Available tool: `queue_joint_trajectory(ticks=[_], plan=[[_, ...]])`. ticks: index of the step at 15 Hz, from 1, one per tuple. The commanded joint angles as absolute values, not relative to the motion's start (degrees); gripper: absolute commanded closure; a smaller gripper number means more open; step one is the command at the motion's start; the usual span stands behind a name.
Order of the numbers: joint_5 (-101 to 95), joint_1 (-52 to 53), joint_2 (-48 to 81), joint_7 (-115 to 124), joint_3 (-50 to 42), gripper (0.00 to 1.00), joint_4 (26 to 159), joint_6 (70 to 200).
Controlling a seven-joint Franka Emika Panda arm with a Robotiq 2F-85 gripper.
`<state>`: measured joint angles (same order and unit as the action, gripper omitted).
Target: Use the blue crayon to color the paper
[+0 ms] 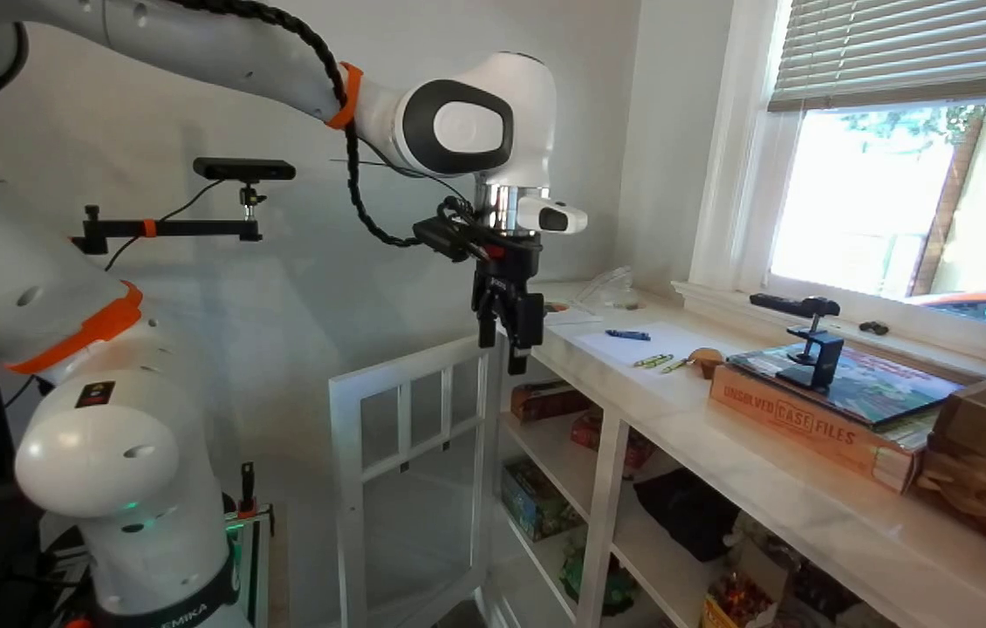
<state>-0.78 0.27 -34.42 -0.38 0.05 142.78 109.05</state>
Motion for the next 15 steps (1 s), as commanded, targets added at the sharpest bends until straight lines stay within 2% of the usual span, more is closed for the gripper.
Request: queue_joint_trajectory(ticks=[1, 8, 15], plan=[[-0.76, 0.25, -34.40, -0.38, 0.08, 0.00, 142.66, 108.90], [-1.52, -1.31, -31.31, 6.87, 1.99, 0.00, 142.74, 117.75], [3.78, 4.73, -25.19, -3.92, 0.09, 0.00, 141.90, 138.68]])
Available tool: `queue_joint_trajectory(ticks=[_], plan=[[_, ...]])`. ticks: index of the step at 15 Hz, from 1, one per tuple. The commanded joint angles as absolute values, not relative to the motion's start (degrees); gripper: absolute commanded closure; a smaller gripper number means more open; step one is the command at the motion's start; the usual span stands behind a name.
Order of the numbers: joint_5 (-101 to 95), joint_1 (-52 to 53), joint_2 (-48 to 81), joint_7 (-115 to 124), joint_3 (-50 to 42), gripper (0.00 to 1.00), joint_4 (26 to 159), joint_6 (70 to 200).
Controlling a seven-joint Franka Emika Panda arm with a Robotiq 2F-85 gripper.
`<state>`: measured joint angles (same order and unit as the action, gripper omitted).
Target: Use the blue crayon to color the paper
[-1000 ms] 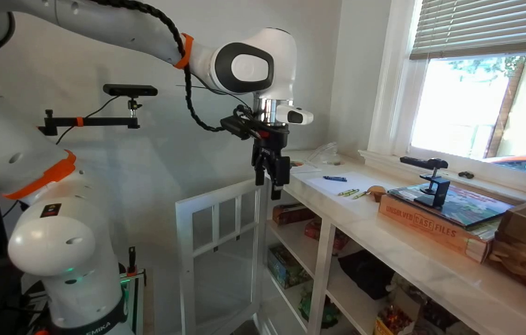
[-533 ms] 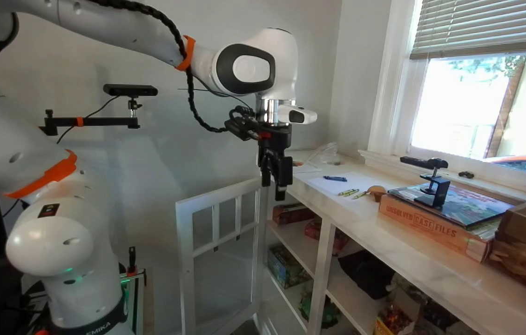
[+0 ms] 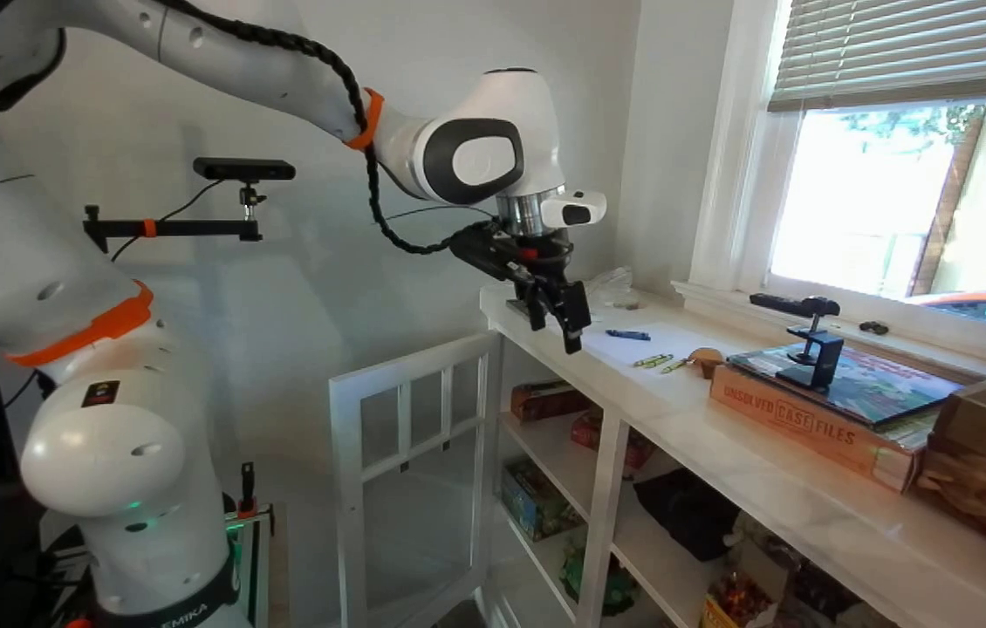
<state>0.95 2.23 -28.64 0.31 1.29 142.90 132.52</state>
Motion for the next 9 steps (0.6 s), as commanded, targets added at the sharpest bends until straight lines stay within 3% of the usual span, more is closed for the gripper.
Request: queue_joint_trajectory(ticks=[1, 9], plan=[[5.20, 5.68, -24.01, -5.25, -0.37, 0.00, 141.30, 140.17], [8.05, 5.83, -22.91, -4.76, 0.17, 0.00, 140.60, 140.28]])
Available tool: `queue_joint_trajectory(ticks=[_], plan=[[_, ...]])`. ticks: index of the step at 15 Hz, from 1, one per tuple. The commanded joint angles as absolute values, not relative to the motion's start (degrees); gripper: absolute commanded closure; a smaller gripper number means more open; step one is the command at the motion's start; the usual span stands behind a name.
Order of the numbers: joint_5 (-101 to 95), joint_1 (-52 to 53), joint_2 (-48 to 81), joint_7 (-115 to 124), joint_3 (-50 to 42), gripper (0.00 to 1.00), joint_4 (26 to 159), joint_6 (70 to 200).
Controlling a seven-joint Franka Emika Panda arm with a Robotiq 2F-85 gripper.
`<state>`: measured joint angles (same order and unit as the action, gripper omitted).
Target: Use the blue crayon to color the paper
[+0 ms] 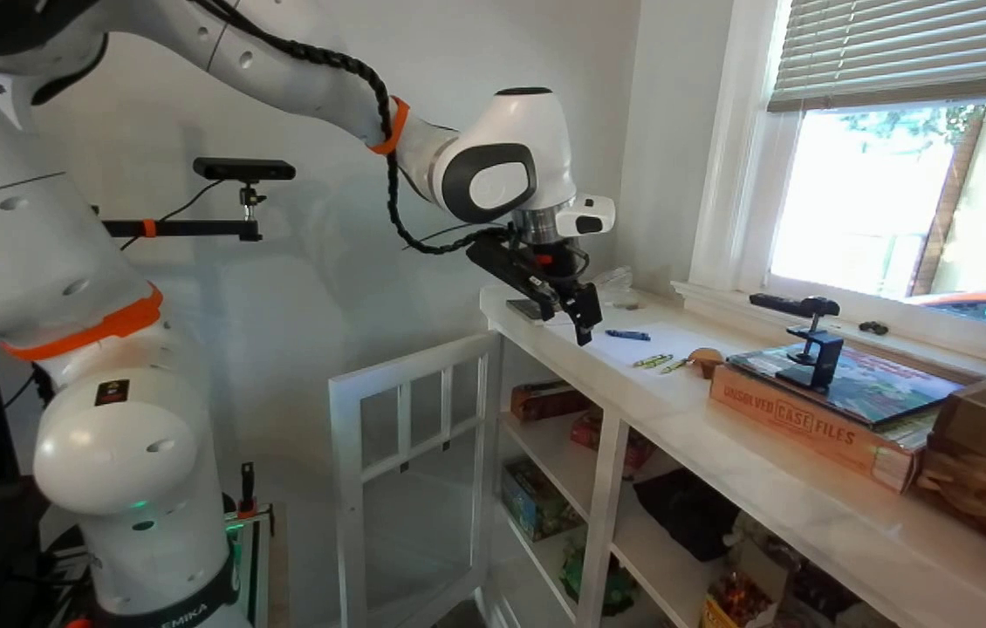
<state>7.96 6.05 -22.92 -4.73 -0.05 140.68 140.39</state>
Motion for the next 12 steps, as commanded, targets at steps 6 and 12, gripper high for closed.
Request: queue_joint_trajectory(ticks=[6, 12], plan=[[6.56, 2.27, -19.15, 6.55, 2.39, 0.00, 138.41, 143.62], [1.46, -2.31, -12.32, 22.82, 6.08, 0.00, 132.81, 144.57]])
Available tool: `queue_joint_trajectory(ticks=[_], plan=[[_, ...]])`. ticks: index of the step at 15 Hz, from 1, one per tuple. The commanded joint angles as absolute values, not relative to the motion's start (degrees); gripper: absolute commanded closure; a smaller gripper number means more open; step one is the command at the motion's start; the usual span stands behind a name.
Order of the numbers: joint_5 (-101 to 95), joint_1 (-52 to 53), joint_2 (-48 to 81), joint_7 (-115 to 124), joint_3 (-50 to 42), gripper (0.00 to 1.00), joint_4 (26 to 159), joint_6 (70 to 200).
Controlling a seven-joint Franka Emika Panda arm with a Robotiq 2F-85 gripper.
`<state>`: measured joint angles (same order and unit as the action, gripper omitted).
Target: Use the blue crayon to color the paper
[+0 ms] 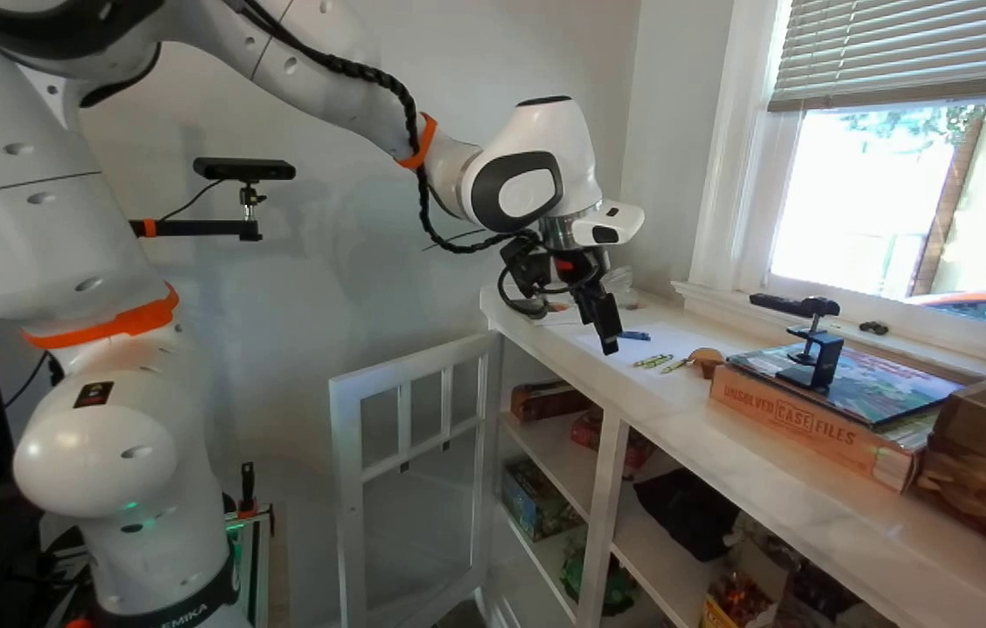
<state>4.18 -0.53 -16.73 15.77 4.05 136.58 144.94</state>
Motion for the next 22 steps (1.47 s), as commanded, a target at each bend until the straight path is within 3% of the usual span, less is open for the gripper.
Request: queue_joint_trajectory(ticks=[1, 22], plan=[[0.63, -2.35, -11.11, 24.26, 6.40, 0.00, 131.51, 144.30], [0.27, 6.98, 10.94, 19.15, 6.65, 0.00, 108.09, 143.30]])
